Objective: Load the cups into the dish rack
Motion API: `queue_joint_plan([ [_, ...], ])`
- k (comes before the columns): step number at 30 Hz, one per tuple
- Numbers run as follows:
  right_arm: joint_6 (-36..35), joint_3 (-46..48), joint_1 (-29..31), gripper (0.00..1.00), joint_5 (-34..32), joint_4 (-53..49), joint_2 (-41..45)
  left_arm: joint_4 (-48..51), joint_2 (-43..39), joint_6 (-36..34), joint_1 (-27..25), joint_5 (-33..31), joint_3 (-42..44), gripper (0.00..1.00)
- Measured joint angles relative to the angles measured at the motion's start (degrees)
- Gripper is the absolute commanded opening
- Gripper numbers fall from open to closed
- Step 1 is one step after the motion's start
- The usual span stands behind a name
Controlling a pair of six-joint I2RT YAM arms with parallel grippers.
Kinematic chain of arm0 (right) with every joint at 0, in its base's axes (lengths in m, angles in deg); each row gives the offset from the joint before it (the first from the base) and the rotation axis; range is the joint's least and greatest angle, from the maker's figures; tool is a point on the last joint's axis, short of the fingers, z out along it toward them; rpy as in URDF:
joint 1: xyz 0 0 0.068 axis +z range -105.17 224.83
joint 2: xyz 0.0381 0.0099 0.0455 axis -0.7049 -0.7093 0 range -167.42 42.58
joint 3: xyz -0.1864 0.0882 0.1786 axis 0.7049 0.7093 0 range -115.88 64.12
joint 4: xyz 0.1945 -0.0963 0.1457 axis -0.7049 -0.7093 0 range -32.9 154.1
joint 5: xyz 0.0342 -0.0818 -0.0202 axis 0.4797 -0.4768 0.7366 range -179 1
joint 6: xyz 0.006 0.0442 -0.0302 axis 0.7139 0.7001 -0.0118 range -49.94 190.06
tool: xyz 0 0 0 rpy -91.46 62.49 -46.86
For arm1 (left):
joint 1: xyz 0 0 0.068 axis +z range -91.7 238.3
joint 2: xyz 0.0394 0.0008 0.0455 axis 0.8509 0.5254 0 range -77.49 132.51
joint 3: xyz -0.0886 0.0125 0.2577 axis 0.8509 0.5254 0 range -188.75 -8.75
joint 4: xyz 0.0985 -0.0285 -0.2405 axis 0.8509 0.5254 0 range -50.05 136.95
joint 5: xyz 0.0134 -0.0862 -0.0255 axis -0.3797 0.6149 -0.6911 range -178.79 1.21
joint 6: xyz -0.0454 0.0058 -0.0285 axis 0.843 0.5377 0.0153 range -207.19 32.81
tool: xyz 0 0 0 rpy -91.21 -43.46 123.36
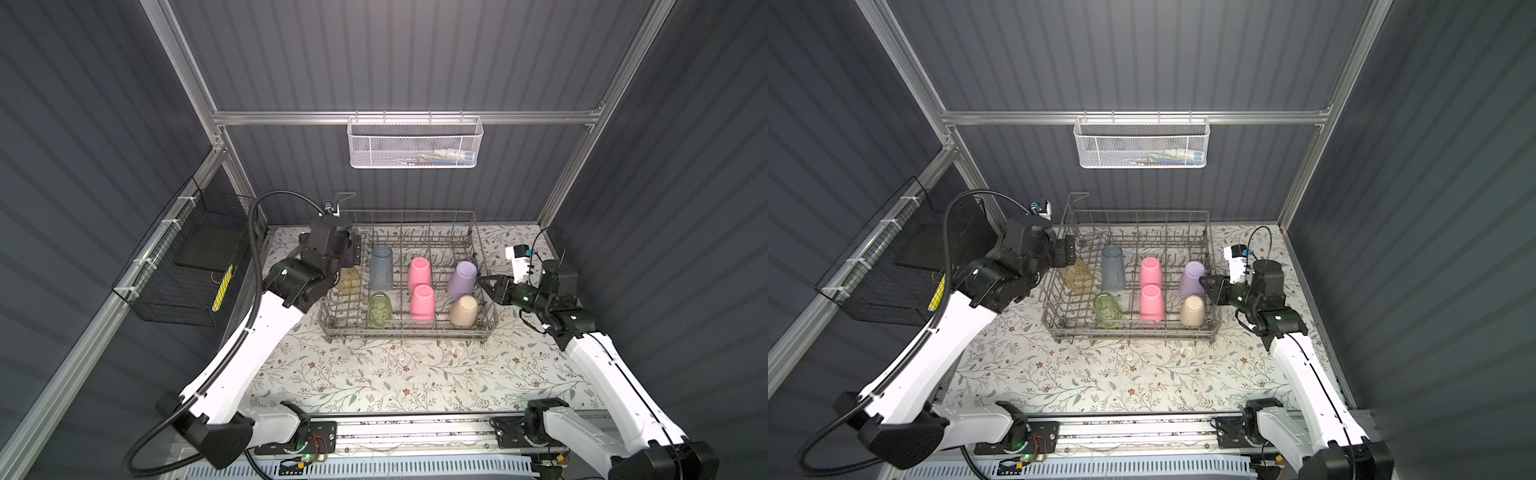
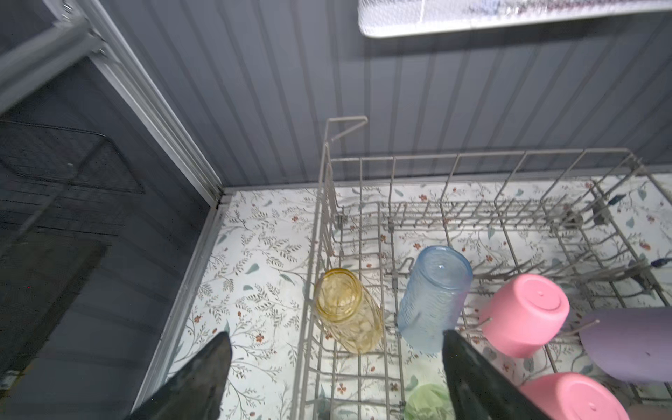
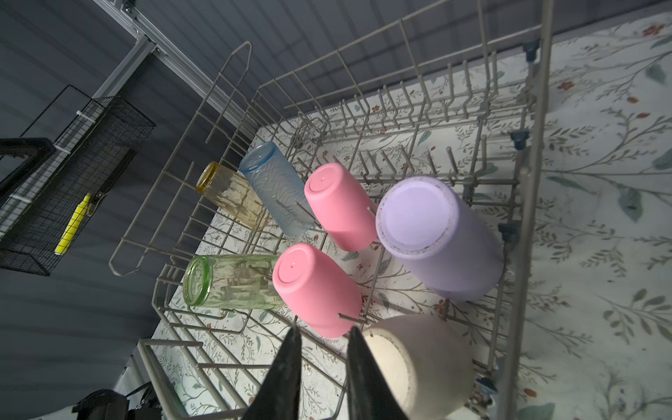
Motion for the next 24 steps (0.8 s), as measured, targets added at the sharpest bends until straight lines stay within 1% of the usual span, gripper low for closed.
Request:
queue_joint_plan([
  [2, -0.39, -1.14, 0.00, 0.28, -1.60, -1.05, 1.38, -2.56, -3.82, -0.72, 0.26, -1.44, 3.41, 0.92],
  [5, -1.18, -3.17, 0.00, 0.32, -4.96, -2.45, 3.52, -5.05, -7.96, -0.92, 2.16, -2.23, 7.69, 0.92],
  [11, -2.69, -4.37, 0.00, 0.44, -13.55, -3.34, 7.78, -9.70, -14.58, 1.53, 15.93, 0.87, 19.23, 0.92],
  [16, -2.97, -4.35, -0.02, 0.49, -18.60, -3.80, 9.11, -14.62, -15.58, 3.93, 23.80, 4.00, 27.76, 0.93],
  [19, -3.10, -4.22, -0.02, 0.51, -20.44, -3.96, 9.51, -17.40, -15.61, 5.16, 27.41, 5.86, 31.82, 0.94],
  [22, -3.19, -3.41, -0.02, 0.54, -22.32, -3.85, 10.19, -21.57, -15.91, 5.66, 29.24, 6.23, 34.95, 0.94],
  [24, -3.13, -2.34, -0.02, 0.55, -23.58, -3.54, 10.60, -25.40, -16.46, 5.68, 29.40, 6.23, 37.73, 0.94],
])
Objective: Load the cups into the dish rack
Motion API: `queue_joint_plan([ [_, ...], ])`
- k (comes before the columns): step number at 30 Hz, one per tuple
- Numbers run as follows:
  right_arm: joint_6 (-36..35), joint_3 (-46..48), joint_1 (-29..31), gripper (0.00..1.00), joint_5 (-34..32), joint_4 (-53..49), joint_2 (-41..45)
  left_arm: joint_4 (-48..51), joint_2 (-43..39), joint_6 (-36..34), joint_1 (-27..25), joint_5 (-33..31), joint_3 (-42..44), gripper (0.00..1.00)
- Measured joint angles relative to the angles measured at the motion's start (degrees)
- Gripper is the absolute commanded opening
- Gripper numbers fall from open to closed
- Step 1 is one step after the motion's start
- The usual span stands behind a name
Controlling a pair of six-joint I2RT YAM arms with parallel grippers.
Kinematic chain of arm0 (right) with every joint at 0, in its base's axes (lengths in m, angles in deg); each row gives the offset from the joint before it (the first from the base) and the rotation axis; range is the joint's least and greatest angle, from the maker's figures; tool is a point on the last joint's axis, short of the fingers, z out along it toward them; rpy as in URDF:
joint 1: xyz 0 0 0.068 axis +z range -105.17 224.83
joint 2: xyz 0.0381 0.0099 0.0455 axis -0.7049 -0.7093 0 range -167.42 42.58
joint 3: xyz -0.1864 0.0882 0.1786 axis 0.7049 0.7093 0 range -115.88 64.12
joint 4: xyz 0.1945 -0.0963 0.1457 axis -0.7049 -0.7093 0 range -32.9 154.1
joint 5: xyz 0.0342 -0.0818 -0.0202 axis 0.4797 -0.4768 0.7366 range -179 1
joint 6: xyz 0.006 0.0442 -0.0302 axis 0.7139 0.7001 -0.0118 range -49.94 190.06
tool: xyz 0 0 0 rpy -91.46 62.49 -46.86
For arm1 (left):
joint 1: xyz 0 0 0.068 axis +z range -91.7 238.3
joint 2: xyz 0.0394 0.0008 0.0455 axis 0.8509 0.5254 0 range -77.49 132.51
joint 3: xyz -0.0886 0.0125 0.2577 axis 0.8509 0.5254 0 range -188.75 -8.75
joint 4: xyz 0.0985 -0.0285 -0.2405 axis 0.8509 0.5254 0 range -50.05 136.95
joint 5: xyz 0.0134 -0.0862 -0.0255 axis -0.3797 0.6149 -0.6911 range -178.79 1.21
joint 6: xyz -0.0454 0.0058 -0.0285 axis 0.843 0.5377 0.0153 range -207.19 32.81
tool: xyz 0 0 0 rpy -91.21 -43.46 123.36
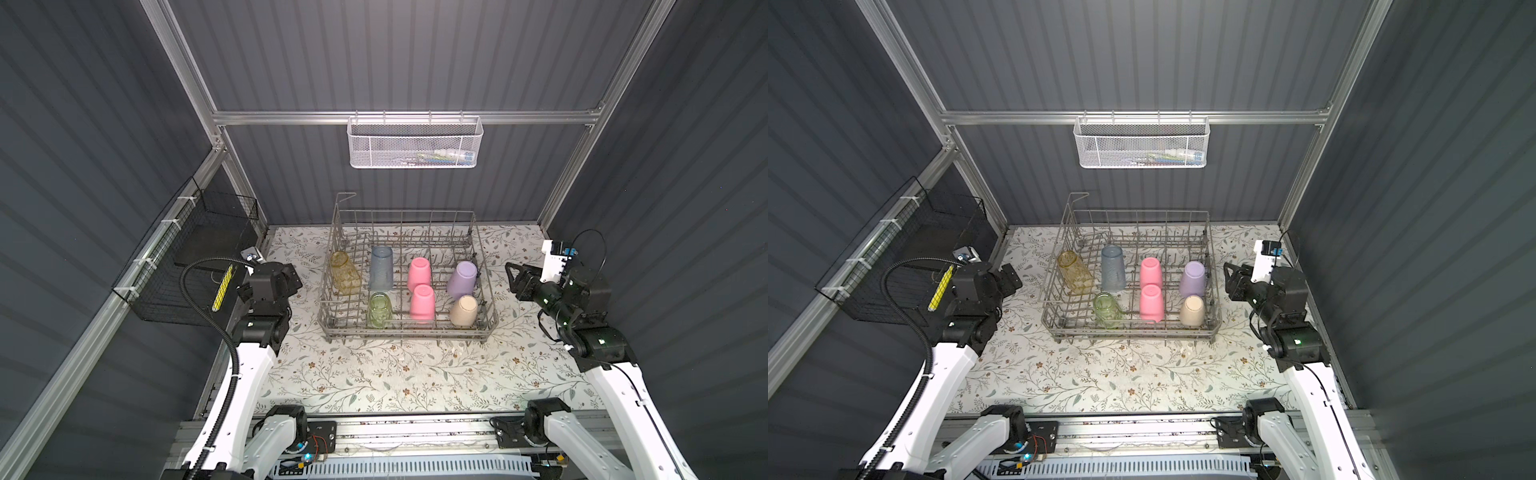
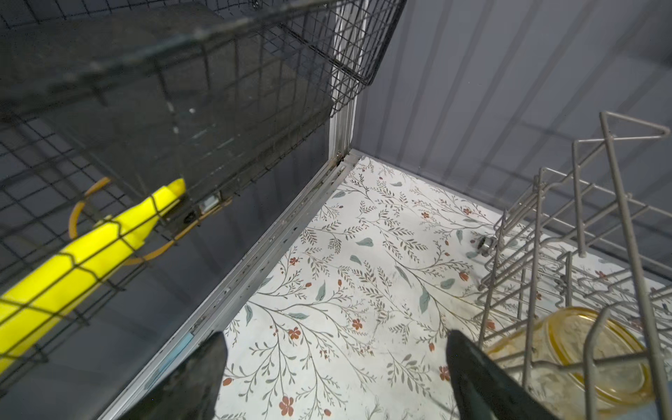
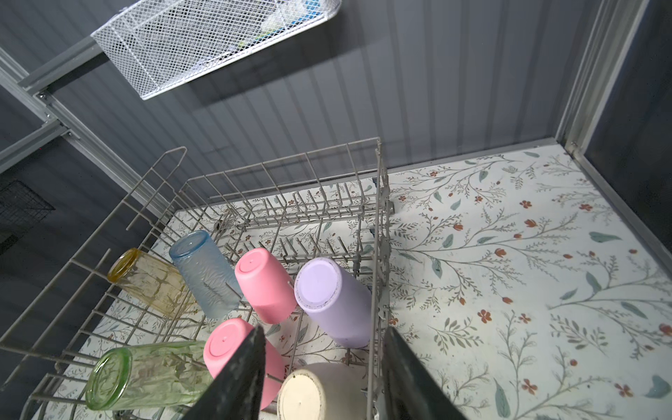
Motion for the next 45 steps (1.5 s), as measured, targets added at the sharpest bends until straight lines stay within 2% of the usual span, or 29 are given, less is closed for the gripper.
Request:
queue_joint_plan([
  [5, 0.11, 2.43, 0.00, 0.58, -2.64, 0.63, -0.04, -10.16, 1.22, -0.81, 0.00, -0.07, 8.66, 0.96],
  [14, -0.04, 3.26, -0.04, 0.60, -6.10, 2.16, -1.20, -27.54, 10.86, -5.18, 0.02, 0.50, 19.63, 1.00],
  [22, -0.37, 5.14, -0.04, 0.61, -9.68, 3.43, -1.79, -38.80, 23.04, -7.80, 0.02, 2.45, 19.78, 1.00],
  [30, -1.33, 8.57, -0.09, 0.63, -13.73, 6.51, -1.79, -47.01, 29.27, -9.42, 0.02, 4.98, 19.76, 1.00],
  [39, -2.64, 13.57, -0.28, 0.64, -18.34, 11.06, -1.79, -48.85, 33.77, -10.91, 0.02, 7.04, 15.67, 1.00],
  [45, -3.17, 14.08, -0.31, 0.65, -19.74, 11.91, -1.77, -48.46, 33.90, -10.91, 0.02, 9.03, 14.53, 1.00],
])
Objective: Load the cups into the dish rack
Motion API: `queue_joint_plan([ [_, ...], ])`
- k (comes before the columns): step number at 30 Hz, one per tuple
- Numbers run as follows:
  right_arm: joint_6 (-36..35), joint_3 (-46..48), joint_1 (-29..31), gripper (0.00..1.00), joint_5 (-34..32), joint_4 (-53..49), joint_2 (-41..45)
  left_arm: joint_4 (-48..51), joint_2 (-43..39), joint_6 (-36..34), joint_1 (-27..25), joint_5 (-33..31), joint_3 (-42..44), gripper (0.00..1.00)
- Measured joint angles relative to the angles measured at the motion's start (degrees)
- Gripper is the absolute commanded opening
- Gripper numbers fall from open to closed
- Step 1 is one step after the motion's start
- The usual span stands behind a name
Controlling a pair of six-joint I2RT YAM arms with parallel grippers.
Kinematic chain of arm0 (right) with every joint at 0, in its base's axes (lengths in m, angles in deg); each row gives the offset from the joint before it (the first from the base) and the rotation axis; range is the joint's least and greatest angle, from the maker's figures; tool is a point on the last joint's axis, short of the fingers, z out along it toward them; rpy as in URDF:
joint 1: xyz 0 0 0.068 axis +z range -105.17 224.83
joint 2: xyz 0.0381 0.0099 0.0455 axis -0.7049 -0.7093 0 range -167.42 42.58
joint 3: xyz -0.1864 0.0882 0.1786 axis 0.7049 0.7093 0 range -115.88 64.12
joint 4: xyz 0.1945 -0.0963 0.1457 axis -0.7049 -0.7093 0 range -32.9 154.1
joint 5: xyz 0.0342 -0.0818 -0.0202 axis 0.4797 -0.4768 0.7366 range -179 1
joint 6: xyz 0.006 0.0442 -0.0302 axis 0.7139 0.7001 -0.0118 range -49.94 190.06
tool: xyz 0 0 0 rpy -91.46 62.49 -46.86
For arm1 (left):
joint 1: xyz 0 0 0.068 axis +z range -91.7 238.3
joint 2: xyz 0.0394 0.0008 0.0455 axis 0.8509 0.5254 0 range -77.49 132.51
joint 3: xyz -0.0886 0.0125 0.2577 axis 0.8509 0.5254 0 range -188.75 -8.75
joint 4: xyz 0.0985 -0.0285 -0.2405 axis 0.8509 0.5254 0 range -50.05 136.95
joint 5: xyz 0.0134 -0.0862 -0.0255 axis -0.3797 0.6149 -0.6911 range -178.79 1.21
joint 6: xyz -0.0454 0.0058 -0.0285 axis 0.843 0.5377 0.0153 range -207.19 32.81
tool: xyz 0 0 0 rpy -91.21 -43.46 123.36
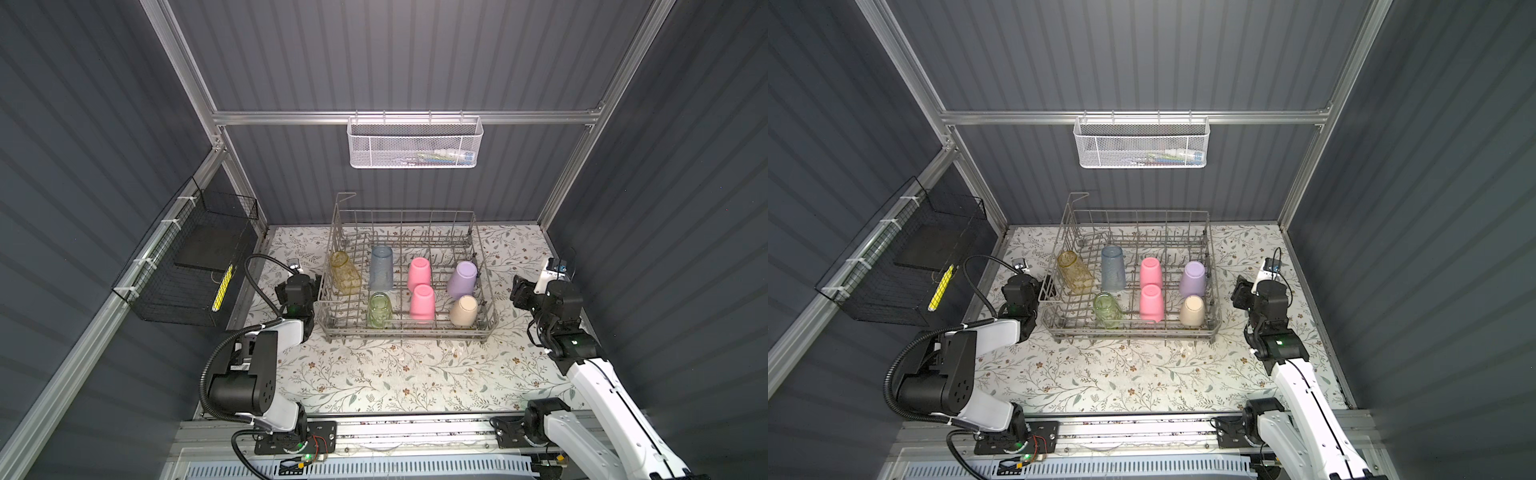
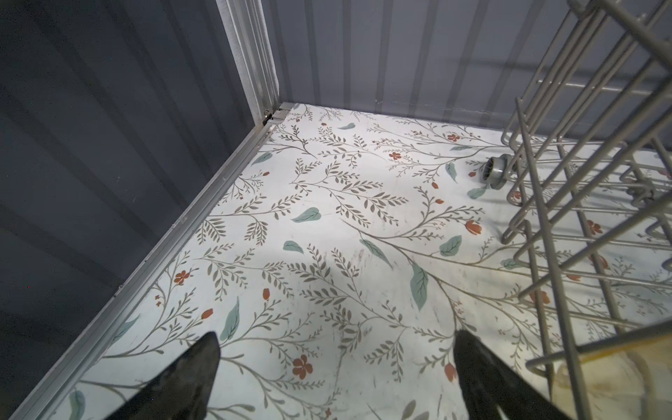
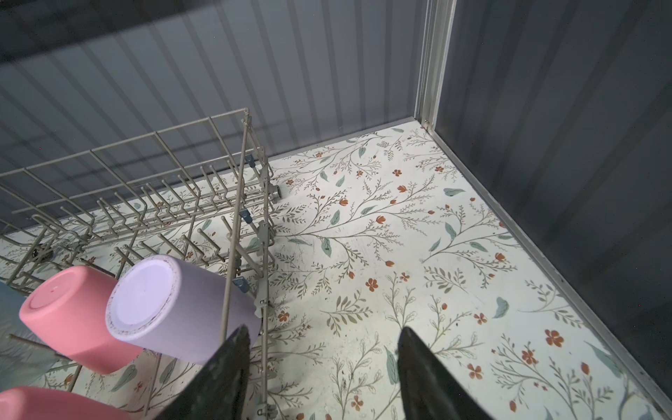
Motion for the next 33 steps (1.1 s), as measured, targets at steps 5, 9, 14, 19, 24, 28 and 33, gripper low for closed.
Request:
queue_joint_plan([
  [5, -0.09, 0.94, 0.00, 0.66, -0.04, 0.92, 1.73, -0.04, -0.04, -0.04, 0.00, 0.26, 0.07, 1.00],
  [9, -0.09, 2.19, 0.00, 0.67, -0.26, 1.88, 2.56, -0.52, -0.76, -0.66, 0.00, 0.07, 1.60, 1.00],
  [14, -0.11, 2.62, 0.00, 0.67, -0.50, 3.50, 0.79, -0.55, -0.85, -1.31, 0.00, 0.00, 2.47, 1.00],
  [19, -0.20, 4.98, 0.00, 0.71, -1.22, 7.65, -0.42, -3.78, 1.53, -1.79, 0.00, 0.00, 3.23, 1.00],
  [24, -1.11, 9.94, 0.00, 0.74, -3.32, 14.71, -2.84, -5.77, 5.75, -2.03, 0.00, 0.07, 3.39, 1.00],
  [28, -3.04, 14.10, 0.00, 0.77, -5.81, 22.47, -7.58, -8.35, 7.72, -2.16, 0.00, 0.11, 4.31, 1.00],
  [33, -6.47, 16.06, -0.26, 0.78, -8.70, 33.57, -17.33, -10.25, 7.96, -2.16, 0.00, 0.22, 4.94, 1.00],
])
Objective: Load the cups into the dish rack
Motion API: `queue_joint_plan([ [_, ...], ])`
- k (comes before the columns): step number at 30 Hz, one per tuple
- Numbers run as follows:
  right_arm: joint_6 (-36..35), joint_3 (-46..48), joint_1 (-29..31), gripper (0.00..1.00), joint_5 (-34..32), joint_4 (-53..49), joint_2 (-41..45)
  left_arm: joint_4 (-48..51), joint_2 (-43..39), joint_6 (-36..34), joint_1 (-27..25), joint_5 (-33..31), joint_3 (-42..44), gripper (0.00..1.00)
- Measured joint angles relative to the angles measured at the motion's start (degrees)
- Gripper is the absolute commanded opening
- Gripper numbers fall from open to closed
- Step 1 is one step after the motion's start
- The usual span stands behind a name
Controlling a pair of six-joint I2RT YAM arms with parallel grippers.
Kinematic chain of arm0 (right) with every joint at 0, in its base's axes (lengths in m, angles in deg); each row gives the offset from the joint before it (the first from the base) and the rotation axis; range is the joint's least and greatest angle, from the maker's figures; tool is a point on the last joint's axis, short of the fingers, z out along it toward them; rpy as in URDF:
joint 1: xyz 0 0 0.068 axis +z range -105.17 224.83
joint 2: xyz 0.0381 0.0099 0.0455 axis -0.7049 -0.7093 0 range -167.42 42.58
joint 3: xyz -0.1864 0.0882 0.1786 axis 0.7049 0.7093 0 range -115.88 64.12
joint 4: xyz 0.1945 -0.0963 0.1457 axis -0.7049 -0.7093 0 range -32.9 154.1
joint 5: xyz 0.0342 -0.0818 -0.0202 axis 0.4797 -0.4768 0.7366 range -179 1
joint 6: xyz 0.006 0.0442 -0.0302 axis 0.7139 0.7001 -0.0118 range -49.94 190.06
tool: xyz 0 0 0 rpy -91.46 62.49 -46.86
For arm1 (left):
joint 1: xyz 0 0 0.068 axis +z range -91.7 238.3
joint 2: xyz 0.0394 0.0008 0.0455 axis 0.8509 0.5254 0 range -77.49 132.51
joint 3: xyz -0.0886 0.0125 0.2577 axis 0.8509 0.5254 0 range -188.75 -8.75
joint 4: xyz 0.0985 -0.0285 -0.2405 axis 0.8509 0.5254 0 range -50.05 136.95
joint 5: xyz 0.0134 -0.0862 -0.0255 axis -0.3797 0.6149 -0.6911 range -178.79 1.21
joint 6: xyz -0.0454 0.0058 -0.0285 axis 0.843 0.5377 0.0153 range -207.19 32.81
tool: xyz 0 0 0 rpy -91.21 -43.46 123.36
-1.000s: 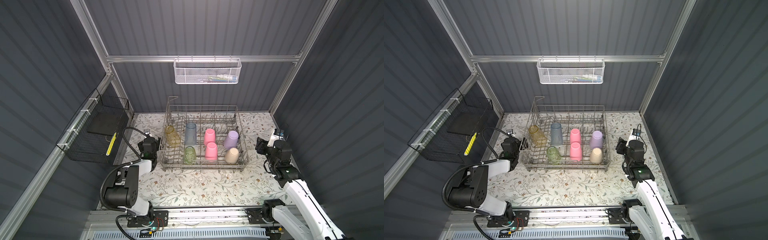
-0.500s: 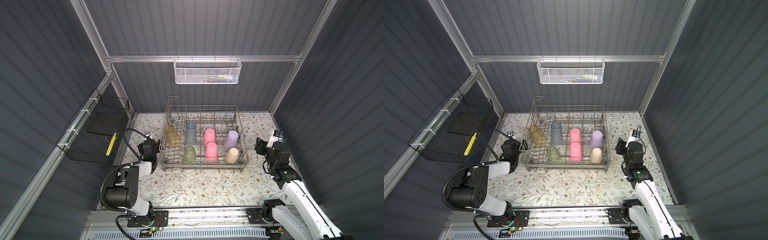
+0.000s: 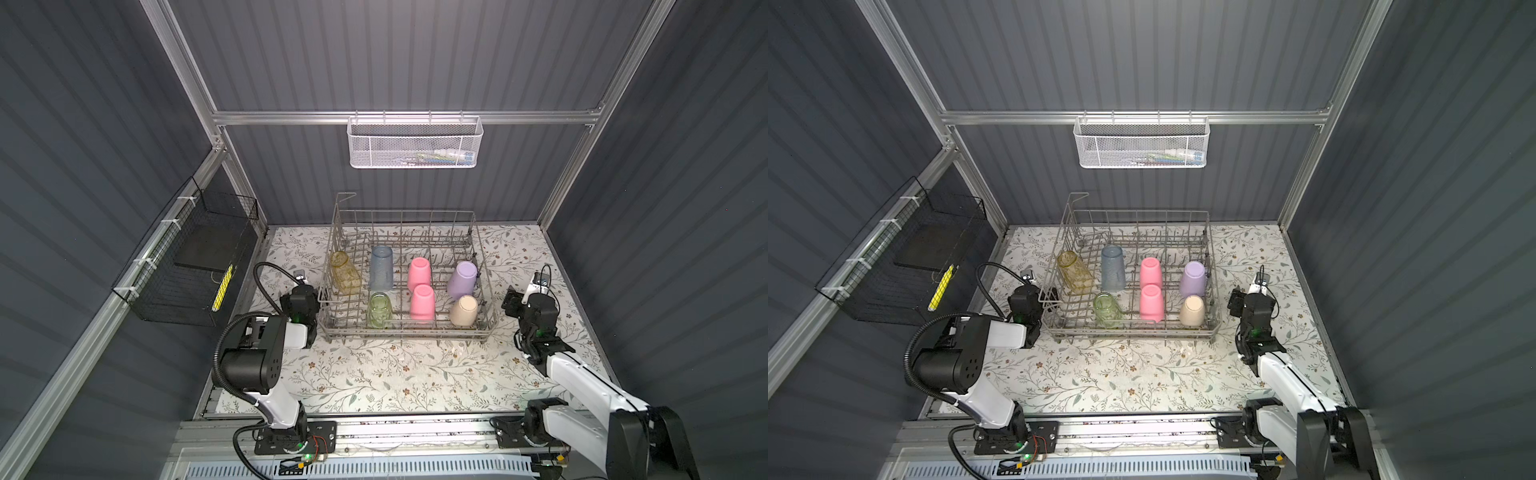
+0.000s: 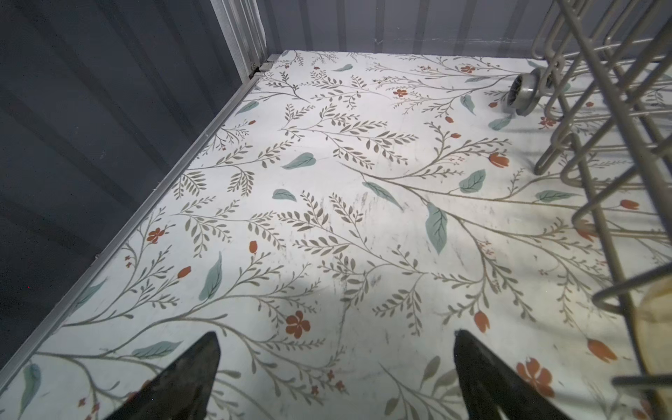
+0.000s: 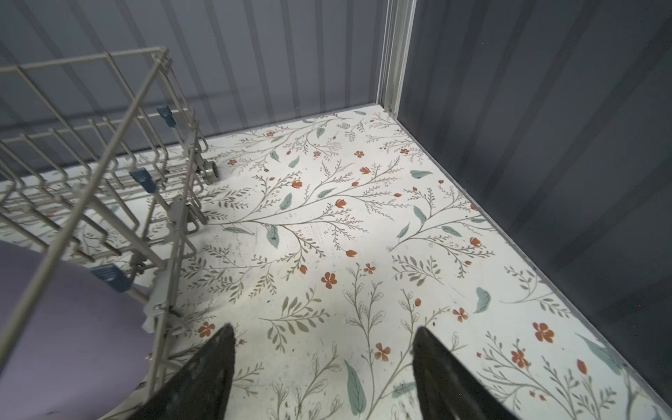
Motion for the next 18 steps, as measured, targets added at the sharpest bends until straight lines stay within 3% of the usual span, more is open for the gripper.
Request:
queue_joint_plan([
  [6, -3.61, -0.66, -0.11, 0.78, -0.74, 7.87, -9.09, -4.33, 1.38, -0.22, 0.00, 0.24, 1.55, 1.00],
  [18, -6.51, 0.44, -1.81, 0.80, 0.44, 22.03, -16.41, -6.49, 1.49, -0.24, -0.02, 0.44, 2.14, 1.00],
])
